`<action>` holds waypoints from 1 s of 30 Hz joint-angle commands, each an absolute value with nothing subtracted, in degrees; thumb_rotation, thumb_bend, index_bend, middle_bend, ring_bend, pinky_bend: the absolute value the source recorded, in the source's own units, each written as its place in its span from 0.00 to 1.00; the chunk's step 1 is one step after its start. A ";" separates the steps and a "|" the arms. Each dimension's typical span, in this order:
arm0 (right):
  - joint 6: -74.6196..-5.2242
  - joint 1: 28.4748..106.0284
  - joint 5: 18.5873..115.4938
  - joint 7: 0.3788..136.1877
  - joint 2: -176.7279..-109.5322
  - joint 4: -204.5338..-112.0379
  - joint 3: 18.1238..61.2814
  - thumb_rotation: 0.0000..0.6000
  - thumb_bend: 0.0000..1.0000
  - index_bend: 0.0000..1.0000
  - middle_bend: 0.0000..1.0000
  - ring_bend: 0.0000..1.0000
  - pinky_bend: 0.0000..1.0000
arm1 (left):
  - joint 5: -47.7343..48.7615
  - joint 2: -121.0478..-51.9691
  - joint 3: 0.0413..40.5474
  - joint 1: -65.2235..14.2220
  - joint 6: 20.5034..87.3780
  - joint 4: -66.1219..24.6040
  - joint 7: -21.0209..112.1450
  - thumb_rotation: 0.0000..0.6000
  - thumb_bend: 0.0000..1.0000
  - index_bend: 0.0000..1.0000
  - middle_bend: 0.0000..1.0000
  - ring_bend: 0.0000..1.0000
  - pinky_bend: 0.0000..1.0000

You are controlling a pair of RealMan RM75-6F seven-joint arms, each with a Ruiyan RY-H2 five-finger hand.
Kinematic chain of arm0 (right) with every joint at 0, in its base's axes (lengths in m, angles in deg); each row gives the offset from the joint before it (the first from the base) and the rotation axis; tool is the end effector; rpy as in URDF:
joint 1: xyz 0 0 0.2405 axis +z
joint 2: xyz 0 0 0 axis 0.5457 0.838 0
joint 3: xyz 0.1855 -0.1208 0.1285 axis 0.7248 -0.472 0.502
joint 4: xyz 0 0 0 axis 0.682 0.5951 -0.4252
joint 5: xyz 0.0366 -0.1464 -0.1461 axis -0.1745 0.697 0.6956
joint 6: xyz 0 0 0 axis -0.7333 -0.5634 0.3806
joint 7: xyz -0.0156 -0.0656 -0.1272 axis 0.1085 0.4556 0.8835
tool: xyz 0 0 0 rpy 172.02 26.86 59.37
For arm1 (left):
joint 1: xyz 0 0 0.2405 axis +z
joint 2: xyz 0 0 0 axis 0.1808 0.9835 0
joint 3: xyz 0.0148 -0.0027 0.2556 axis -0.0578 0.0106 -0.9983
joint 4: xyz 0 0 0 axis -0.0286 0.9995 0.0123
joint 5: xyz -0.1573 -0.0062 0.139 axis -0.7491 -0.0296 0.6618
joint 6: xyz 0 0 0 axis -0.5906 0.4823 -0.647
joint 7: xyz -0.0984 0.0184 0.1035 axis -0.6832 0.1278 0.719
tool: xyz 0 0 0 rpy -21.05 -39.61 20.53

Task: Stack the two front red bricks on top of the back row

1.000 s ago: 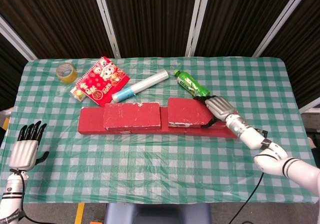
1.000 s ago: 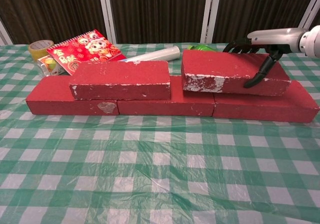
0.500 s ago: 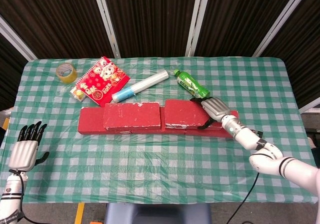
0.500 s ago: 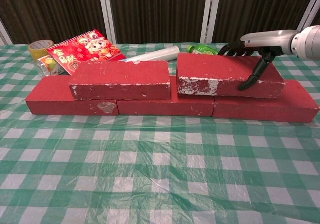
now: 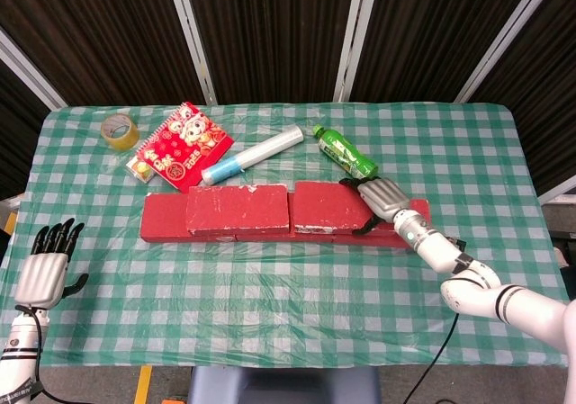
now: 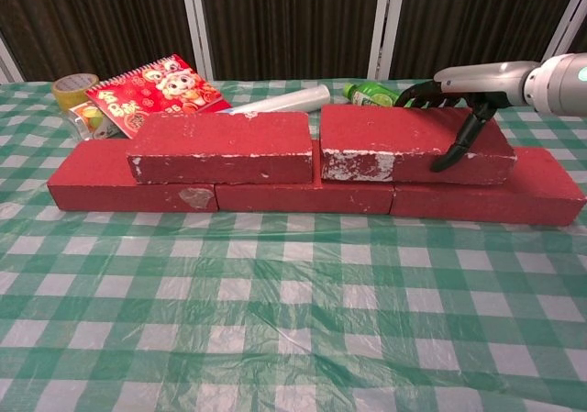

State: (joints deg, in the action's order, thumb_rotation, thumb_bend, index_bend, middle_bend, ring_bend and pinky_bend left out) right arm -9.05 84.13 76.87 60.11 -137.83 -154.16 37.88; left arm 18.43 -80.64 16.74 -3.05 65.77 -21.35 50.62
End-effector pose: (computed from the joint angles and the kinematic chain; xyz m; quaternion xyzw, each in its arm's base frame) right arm -0.1852 -0.4180 0.0392 0.7695 -0.4238 0.2929 0.3774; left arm -0.3439 0.2420 0.1088 -0.6303 -0.3516 -0.3186 0.6145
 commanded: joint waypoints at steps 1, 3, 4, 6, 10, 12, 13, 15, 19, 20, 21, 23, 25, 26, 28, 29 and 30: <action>-9.31 84.16 76.06 61.26 -138.16 -154.59 37.96 1.00 0.13 0.50 0.42 0.44 0.48 | 18.41 -80.54 16.78 -3.01 65.83 -21.44 50.54 1.00 0.26 0.00 0.00 0.00 0.02; -9.41 84.20 75.61 61.81 -138.21 -154.84 38.05 1.00 0.13 0.50 0.42 0.44 0.48 | 18.47 -80.47 16.77 -2.97 65.89 -21.54 50.46 1.00 0.26 0.00 0.00 0.00 0.02; -9.47 84.22 75.39 62.04 -138.23 -154.99 38.12 1.00 0.13 0.50 0.42 0.44 0.48 | 18.52 -80.43 16.76 -2.96 65.91 -21.58 50.43 1.00 0.26 0.00 0.00 0.00 0.02; -9.48 84.26 74.92 62.64 -138.19 -155.31 38.15 1.00 0.13 0.49 0.42 0.44 0.48 | 18.61 -80.37 16.74 -2.94 65.94 -21.63 50.36 1.00 0.26 0.00 0.00 0.00 0.02; -9.87 84.20 74.14 63.74 -138.13 -156.02 38.24 1.00 0.13 0.47 0.42 0.44 0.48 | 18.69 -80.33 16.78 -2.92 66.04 -21.63 50.21 1.00 0.26 0.00 0.00 0.00 0.02; -10.01 84.15 73.70 64.17 -138.15 -156.28 38.28 1.00 0.13 0.46 0.42 0.42 0.48 | 18.75 -80.31 16.79 -2.91 66.08 -21.60 50.08 1.00 0.26 0.00 0.00 0.00 0.02; -10.01 84.16 73.48 64.41 -138.17 -156.34 38.28 1.00 0.13 0.45 0.42 0.42 0.48 | 18.77 -80.30 16.80 -2.92 66.08 -21.61 50.03 1.00 0.26 0.00 0.00 0.00 0.02; -9.94 84.20 72.84 65.05 -138.21 -156.41 38.28 1.00 0.13 0.41 0.42 0.39 0.46 | 18.86 -80.26 16.75 -2.89 66.11 -21.66 49.93 1.00 0.26 0.00 0.00 0.00 0.02; -9.45 84.36 71.41 66.18 -138.19 -156.68 38.24 1.00 0.13 0.30 0.37 0.30 0.41 | 18.94 -80.22 16.76 -2.84 66.22 -21.69 49.88 1.00 0.26 0.00 0.00 0.00 0.02; -9.33 84.41 71.13 66.41 -138.15 -156.79 38.24 1.00 0.13 0.27 0.35 0.27 0.39 | 18.97 -80.21 16.77 -2.83 66.26 -21.69 49.86 1.00 0.26 0.00 0.00 0.00 0.02; -9.28 84.44 70.88 66.62 -138.12 -156.91 38.25 1.00 0.13 0.25 0.33 0.26 0.39 | 18.99 -80.20 16.78 -2.82 66.31 -21.69 49.85 1.00 0.26 0.00 0.00 0.00 0.02; -9.26 84.50 70.42 67.14 -138.04 -157.15 38.23 1.00 0.13 0.21 0.30 0.23 0.38 | 18.98 -80.20 16.79 -2.80 66.32 -21.66 49.80 1.00 0.26 0.00 0.00 0.00 0.02; -9.30 84.50 70.11 67.41 -137.95 -157.48 38.26 1.00 0.13 0.19 0.28 0.21 0.38 | 18.98 -80.18 16.81 -2.80 66.31 -21.66 49.75 1.00 0.26 0.00 0.00 0.00 0.02; -9.32 84.50 70.04 67.52 -137.91 -157.59 38.24 1.00 0.13 0.18 0.28 0.21 0.38 | 19.01 -80.18 16.81 -2.80 66.32 -21.65 49.72 1.00 0.26 0.00 0.00 0.00 0.02; -9.43 84.50 69.89 67.97 -137.85 -157.72 38.15 1.00 0.13 0.16 0.26 0.20 0.38 | 19.03 -80.18 16.84 -2.80 66.37 -21.65 49.67 1.00 0.26 0.00 0.00 0.00 0.02; -9.39 84.51 69.77 68.11 -137.82 -157.79 38.12 1.00 0.13 0.14 0.25 0.19 0.37 | 19.03 -80.18 16.84 -2.79 66.38 -21.64 49.67 1.00 0.26 0.00 0.00 0.00 0.02; -9.27 84.53 69.51 68.25 -137.76 -157.91 38.09 1.00 0.13 0.13 0.25 0.18 0.37 | 19.03 -80.19 16.84 -2.79 66.37 -21.62 49.67 1.00 0.26 0.00 0.00 0.00 0.02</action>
